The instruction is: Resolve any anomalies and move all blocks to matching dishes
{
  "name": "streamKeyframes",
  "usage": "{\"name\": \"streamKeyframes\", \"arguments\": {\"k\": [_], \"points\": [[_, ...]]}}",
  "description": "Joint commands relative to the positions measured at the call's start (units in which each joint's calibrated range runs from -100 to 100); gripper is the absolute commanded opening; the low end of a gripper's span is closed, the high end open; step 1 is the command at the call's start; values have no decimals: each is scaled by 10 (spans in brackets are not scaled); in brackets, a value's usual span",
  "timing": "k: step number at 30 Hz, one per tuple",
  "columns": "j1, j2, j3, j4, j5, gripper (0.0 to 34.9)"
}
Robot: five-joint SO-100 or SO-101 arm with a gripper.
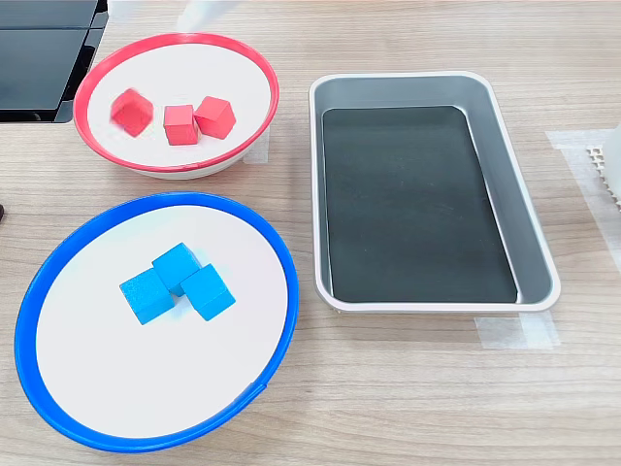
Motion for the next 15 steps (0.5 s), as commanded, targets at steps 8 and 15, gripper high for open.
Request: {"name": "streamKeyframes", "arguments": {"k": [8, 15], "points": [[-35, -139, 144, -85, -34, 2], [-118, -474, 584, -356, -168, 0]]}}
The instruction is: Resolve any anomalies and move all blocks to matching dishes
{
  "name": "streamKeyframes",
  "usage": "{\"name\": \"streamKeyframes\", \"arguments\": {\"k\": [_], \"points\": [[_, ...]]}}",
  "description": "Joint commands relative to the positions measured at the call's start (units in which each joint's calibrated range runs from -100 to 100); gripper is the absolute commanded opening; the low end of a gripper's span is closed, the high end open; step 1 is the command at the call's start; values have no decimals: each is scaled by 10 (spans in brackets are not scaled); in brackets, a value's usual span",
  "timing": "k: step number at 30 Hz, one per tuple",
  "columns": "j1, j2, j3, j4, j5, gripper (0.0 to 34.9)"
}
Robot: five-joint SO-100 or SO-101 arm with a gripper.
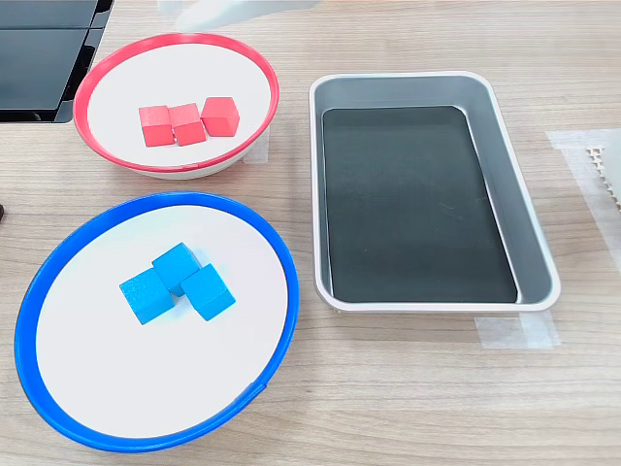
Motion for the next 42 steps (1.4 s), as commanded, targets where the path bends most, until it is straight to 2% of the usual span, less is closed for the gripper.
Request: {"name": "streamKeyframes", "arguments": {"k": [1, 3, 7, 12, 15, 25, 32, 33, 34, 35, 36, 42], "points": [[-36, -221, 254, -138, -51, 0], [-55, -364, 392, -135, -61, 0], [-66, -527, 525, -102, -64, 0], [-71, -765, 644, 57, -71, 0], [-69, -826, 660, 134, -74, 0], [-31, -828, 669, 234, -81, 0], [-27, -828, 669, 243, -84, 3], [-27, -828, 669, 243, -84, 9], [-27, -828, 669, 243, -84, 32], [-27, -828, 669, 243, -84, 31], [-27, -828, 669, 243, -84, 3], [-27, -828, 669, 243, -84, 3]]}}
